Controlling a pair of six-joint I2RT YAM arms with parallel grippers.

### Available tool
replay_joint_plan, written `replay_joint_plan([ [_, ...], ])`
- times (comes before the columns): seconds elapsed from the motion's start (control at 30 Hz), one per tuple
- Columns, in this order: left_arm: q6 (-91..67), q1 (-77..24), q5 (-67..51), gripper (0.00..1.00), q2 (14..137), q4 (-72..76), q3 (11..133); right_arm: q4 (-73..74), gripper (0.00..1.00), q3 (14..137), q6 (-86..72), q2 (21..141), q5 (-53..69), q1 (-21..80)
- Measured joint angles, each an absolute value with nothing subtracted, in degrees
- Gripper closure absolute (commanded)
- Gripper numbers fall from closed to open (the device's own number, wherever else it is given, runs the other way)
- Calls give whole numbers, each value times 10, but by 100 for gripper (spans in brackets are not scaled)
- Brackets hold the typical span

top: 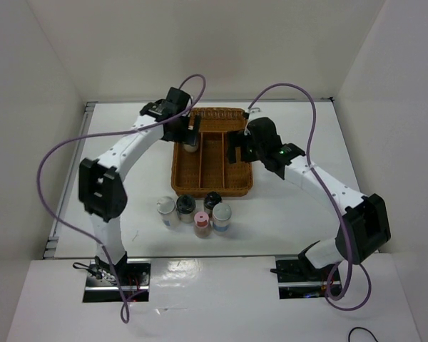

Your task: Organize the condiment bottles

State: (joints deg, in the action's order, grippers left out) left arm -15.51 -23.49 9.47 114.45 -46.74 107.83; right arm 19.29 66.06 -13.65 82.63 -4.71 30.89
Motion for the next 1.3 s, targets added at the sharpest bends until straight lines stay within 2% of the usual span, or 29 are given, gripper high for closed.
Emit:
replay_joint_plan([
  [0.23,-186,-244,92,0,857,-493,929,191,2,646,-154,796,-56,312],
  [0.4,-207,-244,64,0,736,-527,840,192,2,644,-163,803,-66,313],
  [0.63,-212,-264,-38,0,691,-574,721,193,2,644,-178,810,-72,313],
  [0.83,-212,-304,-68,0,674,-589,691,193,2,643,-191,808,-77,313],
  [1.07,-233,-350,-38,0,685,-594,681,198,2,632,-209,791,-98,313],
  [1.3,-273,-354,34,1,713,-603,681,202,2,613,-226,748,-109,313],
])
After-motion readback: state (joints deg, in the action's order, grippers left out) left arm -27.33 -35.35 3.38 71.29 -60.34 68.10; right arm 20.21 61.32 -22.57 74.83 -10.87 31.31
